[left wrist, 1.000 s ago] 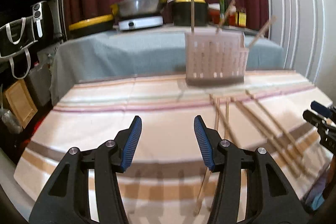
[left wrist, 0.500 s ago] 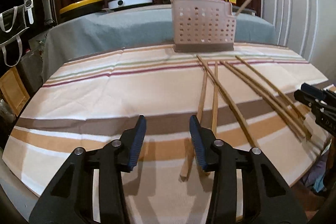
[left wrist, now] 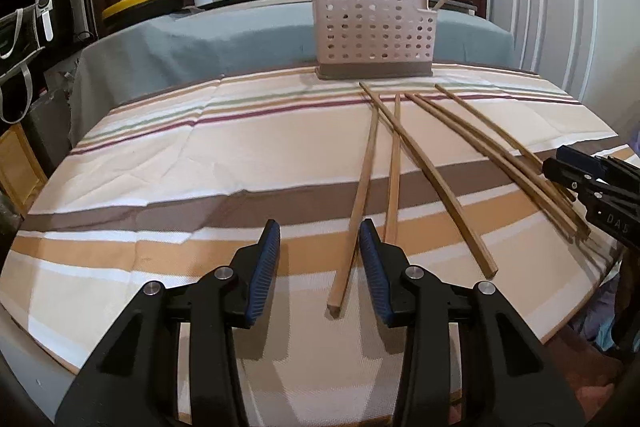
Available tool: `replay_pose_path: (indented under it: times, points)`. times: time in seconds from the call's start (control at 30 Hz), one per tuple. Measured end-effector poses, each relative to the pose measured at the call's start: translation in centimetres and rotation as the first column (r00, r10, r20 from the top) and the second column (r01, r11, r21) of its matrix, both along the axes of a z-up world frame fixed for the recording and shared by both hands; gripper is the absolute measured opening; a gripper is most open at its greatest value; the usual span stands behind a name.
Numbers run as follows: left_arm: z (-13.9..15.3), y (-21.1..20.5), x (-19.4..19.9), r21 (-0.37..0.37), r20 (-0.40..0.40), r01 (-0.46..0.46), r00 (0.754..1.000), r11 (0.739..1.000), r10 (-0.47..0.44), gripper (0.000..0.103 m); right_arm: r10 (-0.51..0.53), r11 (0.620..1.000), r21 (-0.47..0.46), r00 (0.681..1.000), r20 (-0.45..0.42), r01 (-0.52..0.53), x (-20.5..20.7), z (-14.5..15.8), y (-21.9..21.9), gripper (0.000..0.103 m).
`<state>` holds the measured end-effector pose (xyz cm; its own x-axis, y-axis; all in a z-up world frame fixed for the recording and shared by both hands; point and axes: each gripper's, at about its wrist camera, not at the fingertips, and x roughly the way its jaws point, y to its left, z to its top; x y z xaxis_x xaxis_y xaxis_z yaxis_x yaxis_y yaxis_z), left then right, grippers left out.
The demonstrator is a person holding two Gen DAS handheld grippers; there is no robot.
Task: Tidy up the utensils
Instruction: 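Grasp a wooden chopstick with the left gripper while the right gripper grasps one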
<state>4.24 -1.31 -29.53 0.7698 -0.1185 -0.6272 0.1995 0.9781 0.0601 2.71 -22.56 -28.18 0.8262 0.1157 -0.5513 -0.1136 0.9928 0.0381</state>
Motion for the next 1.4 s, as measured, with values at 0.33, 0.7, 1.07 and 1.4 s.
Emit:
replay_pose_path:
  times: [0.33,0.7,1.07,1.4]
  points:
    - [-0.2,-0.9,-0.1,0.006,0.003,0.055,0.998,0.998,-0.055,0.011,-0.005,1.000,0.011,1.000,-0.012,0.005,0.0,-0.4,-0.3,0.028]
    - [0.5,-1.4,-0.2,0.020,0.021,0.088,0.996,0.996,-0.088,0.006,0.011,1.000,0.008,1.000,-0.020,-0.011,0.1,-0.4,-0.2,0.007]
    - [2.4,-2.0,-0.8,0.033,0.047,0.136,0.989,0.990,-0.138,0.006,-0.007,1.000,0.011,1.000,0.001,0.007,-0.2,0.5,-0.5,0.006]
    - [4.8,-2.4,-1.3,0.026,0.091,0.150,0.984,0.988,-0.152,0.006,-0.026,1.000,0.007,0.996,0.080,0.025,-1.0,3.6,-1.1,0.006]
